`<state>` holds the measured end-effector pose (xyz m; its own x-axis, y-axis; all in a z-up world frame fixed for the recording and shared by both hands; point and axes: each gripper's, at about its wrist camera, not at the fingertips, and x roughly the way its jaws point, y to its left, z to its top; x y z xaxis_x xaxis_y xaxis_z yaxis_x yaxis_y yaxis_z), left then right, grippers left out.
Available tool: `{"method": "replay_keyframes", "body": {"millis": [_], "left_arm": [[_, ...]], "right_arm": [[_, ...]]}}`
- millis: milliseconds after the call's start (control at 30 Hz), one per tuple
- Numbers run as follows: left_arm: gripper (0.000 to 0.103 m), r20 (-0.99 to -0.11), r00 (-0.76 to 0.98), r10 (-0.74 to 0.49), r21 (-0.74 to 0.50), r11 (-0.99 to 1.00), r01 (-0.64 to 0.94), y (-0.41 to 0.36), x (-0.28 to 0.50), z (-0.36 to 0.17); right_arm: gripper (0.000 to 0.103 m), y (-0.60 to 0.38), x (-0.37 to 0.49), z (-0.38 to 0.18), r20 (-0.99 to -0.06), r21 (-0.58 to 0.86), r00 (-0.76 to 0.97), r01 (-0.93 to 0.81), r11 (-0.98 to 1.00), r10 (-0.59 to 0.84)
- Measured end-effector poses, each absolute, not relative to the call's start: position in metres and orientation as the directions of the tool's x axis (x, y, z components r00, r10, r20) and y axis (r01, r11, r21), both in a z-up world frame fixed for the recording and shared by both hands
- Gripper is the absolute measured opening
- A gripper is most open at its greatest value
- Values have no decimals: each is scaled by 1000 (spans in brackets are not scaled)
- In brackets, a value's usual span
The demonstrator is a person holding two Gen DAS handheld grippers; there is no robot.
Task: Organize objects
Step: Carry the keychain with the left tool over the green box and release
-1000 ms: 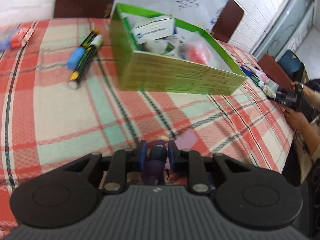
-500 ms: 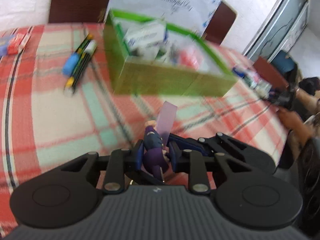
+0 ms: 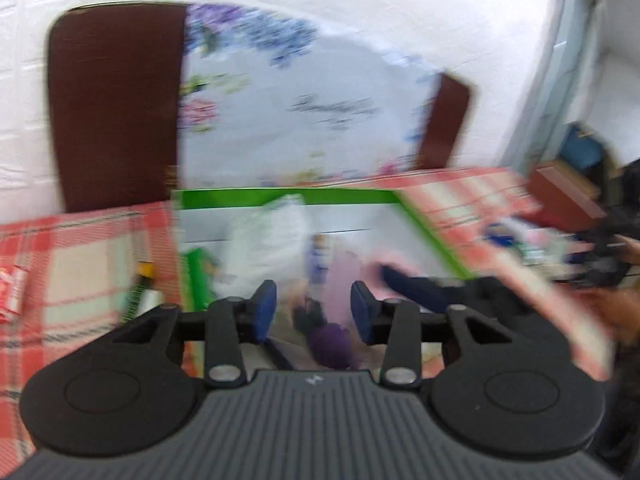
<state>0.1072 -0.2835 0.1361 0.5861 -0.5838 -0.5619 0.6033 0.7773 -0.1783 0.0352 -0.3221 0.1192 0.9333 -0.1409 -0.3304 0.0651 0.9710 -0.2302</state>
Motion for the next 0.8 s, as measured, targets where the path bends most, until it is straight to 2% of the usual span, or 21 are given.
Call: {"method": "replay_keyframes", "body": {"millis": [100, 167, 367, 533, 800], "left_arm": [[45, -581, 600, -550, -182, 807, 562, -276, 108, 131], [50, -579, 632, -515, -141, 827, 545, -270, 100, 129], [50, -595, 678, -431, -56, 864, 500, -255, 74, 128], [51, -598, 688, -411, -44, 874, 483, -244, 51, 126], [54, -616, 683, -393, -45, 883, 467, -228, 28, 118]], "right_arm": [[83, -327, 22, 115, -330, -183, 936, 68, 981, -126], [85, -325, 10, 113, -317, -175, 940, 72, 982, -125], [85, -318, -23, 106, -333, -54, 936, 104, 993, -116], [84, -332, -46, 104, -378, 70, 919, 153, 986, -115], [81, -358, -67, 109, -413, 178, 899, 232, 956, -142]]}}
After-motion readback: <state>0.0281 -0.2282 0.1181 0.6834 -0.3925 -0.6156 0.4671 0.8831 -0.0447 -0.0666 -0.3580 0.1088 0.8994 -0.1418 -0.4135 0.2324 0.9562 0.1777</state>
